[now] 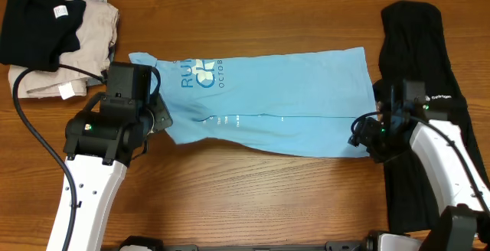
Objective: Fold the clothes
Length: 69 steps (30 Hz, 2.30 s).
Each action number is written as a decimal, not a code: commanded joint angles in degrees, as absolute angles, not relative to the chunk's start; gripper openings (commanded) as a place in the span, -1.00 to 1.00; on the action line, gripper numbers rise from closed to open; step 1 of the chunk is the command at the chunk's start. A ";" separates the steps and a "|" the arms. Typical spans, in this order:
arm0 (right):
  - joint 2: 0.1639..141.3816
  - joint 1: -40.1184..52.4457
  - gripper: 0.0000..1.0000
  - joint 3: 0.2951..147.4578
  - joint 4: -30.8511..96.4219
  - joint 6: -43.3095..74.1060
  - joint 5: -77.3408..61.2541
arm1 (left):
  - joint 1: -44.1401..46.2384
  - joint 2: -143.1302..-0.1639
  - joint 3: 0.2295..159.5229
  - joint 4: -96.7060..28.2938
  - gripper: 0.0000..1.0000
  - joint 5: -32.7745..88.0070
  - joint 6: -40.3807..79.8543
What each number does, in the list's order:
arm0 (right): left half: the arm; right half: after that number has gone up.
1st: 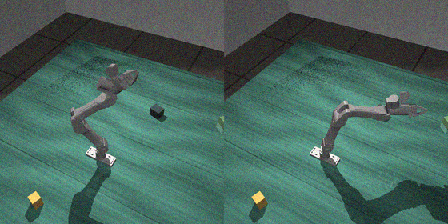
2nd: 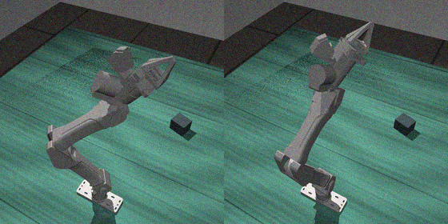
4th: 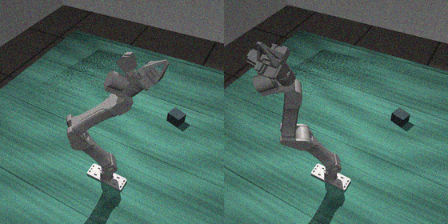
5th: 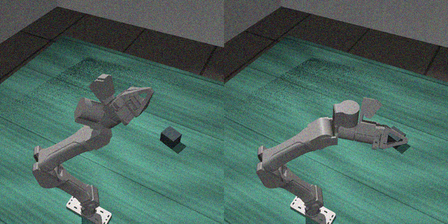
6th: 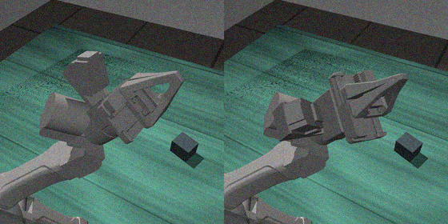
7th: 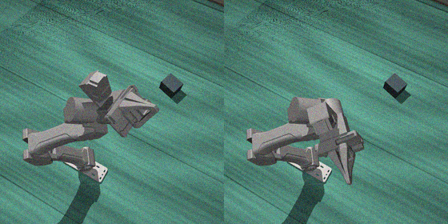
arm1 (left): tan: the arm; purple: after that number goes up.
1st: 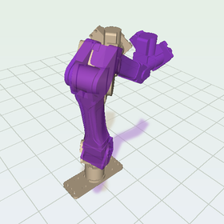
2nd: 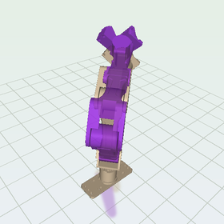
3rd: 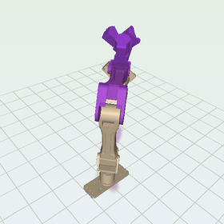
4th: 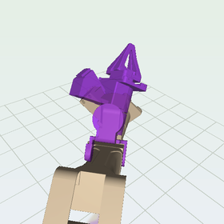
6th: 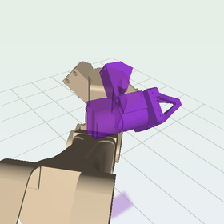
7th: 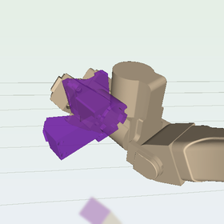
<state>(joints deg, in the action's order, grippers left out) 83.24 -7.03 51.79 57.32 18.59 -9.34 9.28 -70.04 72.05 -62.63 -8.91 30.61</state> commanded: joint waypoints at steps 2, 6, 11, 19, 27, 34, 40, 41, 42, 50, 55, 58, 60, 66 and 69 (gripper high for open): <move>84.49 -6.76 0.34 47.07 51.90 28.18 -3.01 | 8.93 -69.63 73.03 -60.88 -0.92 -10.74 28.27; 86.21 -6.83 0.32 45.28 48.12 30.81 -1.28 | 8.93 -69.63 73.03 -60.01 -0.92 -11.16 28.23; 88.66 -6.81 0.18 44.18 44.16 31.81 0.69 | 8.91 -69.63 73.03 -59.70 -0.92 -13.43 28.23; 91.20 -6.83 0.03 44.21 41.65 32.21 7.53 | 8.91 -69.63 73.03 -59.83 -0.92 -14.70 28.25; 91.07 -6.81 -0.92 47.07 46.78 32.18 7.42 | 8.86 -69.60 74.46 -63.24 -0.91 -15.46 28.38; 85.62 -6.83 -0.92 53.69 57.87 30.98 7.46 | 8.82 -69.60 75.07 -73.10 -0.92 -17.85 32.69; 82.28 -6.81 -0.92 56.73 57.74 27.99 6.04 | 7.94 -69.63 75.07 -72.95 -0.92 -19.94 33.41; 82.28 -6.81 -0.92 57.69 57.08 27.38 5.26 | 7.86 -69.65 75.07 -71.81 -0.92 -20.80 33.41; 82.30 -6.81 -0.92 58.41 56.07 26.68 4.27 | 7.84 -69.71 75.07 -70.74 -0.92 -21.47 33.41; 82.41 -6.74 -0.92 59.77 38.89 25.23 0.30 | 7.86 -72.90 75.02 -59.64 -0.91 -24.62 32.99; 83.29 -6.74 -0.92 59.77 29.19 25.26 -0.75 | 7.84 -78.89 75.02 -55.72 -0.92 -25.32 32.99; 85.19 -6.70 -0.92 59.77 24.32 25.23 -2.74 | 7.81 -82.59 75.02 -52.66 -0.92 -28.34 33.01; 86.74 -6.70 -0.92 59.77 21.69 25.26 -3.09 | 7.81 -85.14 75.02 -49.95 -0.92 -29.17 32.99; 92.47 -6.70 -0.92 59.77 15.64 25.26 -3.14 | 7.79 -92.29 75.02 -40.49 -0.91 -28.91 33.01; 94.65 -6.70 -0.92 59.77 12.97 25.23 -3.11 | 7.79 -95.11 75.02 -35.77 -0.92 -28.93 33.01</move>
